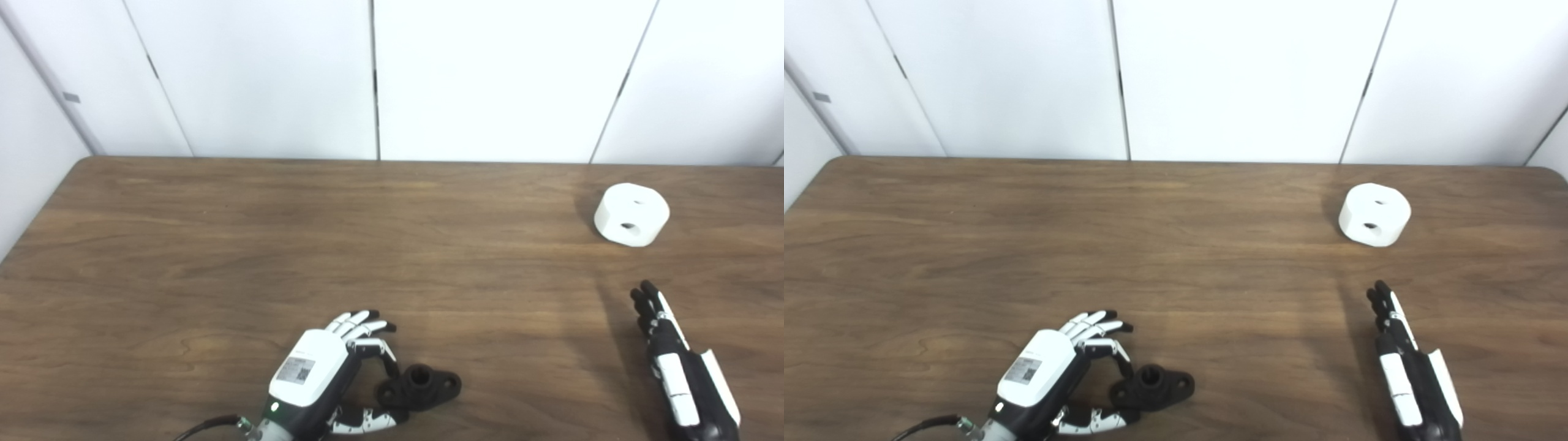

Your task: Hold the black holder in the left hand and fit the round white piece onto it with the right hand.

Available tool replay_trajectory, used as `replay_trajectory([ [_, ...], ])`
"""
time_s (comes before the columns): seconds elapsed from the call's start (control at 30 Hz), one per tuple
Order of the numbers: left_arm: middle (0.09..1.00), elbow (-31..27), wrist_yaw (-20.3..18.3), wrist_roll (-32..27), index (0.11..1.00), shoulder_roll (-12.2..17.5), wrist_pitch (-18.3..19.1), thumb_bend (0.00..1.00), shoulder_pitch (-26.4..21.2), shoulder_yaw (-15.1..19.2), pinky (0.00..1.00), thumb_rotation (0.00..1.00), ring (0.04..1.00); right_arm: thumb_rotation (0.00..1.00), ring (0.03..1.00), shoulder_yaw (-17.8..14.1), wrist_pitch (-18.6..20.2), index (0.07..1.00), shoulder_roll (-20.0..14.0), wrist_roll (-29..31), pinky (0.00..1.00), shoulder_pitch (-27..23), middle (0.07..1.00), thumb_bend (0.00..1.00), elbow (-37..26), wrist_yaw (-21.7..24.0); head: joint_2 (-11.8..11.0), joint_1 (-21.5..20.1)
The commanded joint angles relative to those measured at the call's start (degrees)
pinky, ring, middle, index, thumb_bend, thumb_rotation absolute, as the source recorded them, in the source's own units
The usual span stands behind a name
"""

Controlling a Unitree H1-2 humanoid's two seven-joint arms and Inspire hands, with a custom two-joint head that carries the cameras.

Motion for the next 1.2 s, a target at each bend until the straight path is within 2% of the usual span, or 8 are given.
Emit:
replay_trajectory([
  [0.0, 0.836, 2.7, -3.9, 1.5, 0.489, 1.4, -0.4, 0.52, 2.0, -1.4, 0.92, 0.04, 0.919, 1.00, 0.995, 1.0, 2.5, 0.974, 0.2, 0.0, 1.00, 1.0, 0.967, 0.53, -0.3, 0.6, 0.1, -0.6],
  [0.27, 0.834, 5.9, -2.5, 0.6, 0.489, 0.2, -1.1, 0.51, 1.6, -0.9, 0.91, 0.05, 0.912, 1.00, 0.996, 0.3, 3.6, 0.974, -0.6, 1.3, 1.00, 0.9, 0.967, 0.57, -0.4, 0.6, 0.1, -1.7],
  [0.47, 0.833, 6.8, -2.2, 0.4, 0.489, -0.4, -1.4, 0.51, 1.4, -0.8, 0.92, 0.04, 0.917, 1.00, 0.991, -1.0, 5.5, 0.966, -2.1, 0.7, 1.00, 0.5, 0.967, 0.52, -3.1, 0.2, -0.7, -3.3],
  [0.57, 0.832, 7.1, -2.2, 0.5, 0.489, -0.5, -1.4, 0.52, 1.3, -0.7, 0.92, 0.04, 0.914, 0.75, 0.945, -1.7, 6.7, 0.927, -3.4, -7.2, 0.93, -0.9, 0.937, 0.55, -4.7, -2.4, -1.9, -4.6],
  [0.63, 0.831, 7.3, -2.1, 0.3, 0.489, -0.6, -1.4, 0.52, 1.4, -0.5, 0.93, 0.05, 0.911, 0.47, 0.934, -2.5, 7.4, 0.920, -4.1, -10.2, 0.92, -2.2, 0.936, 0.63, -5.4, -3.4, -2.5, -5.4],
  [0.73, 0.823, 7.5, -1.7, 0.1, 0.489, -0.6, -1.7, 0.52, 1.7, -0.4, 0.91, 0.04, 0.901, 0.30, 0.929, -3.9, 8.5, 0.909, -5.3, -12.1, 0.91, -4.5, 0.934, 0.73, -5.3, -3.8, -3.3, -6.7],
  [0.87, 0.815, 7.6, -0.9, 0.1, 0.488, -0.5, -2.4, 0.52, 2.0, -0.2, 0.89, 0.04, 0.889, 0.23, 0.949, -5.4, 9.7, 0.919, -7.0, -14.2, 0.97, -8.1, 0.946, 0.76, -4.7, -4.2, -3.6, -7.2],
  [1.17, 0.811, 8.8, -0.2, 0.8, 0.488, -0.1, -3.0, 0.52, 2.6, -0.1, 0.89, 0.04, 0.886, 0.32, 0.912, -6.4, 13.1, 0.924, -11.8, -20.8, 0.87, -17.5, 0.933, 0.81, -1.1, -4.9, -6.6, -9.4],
])
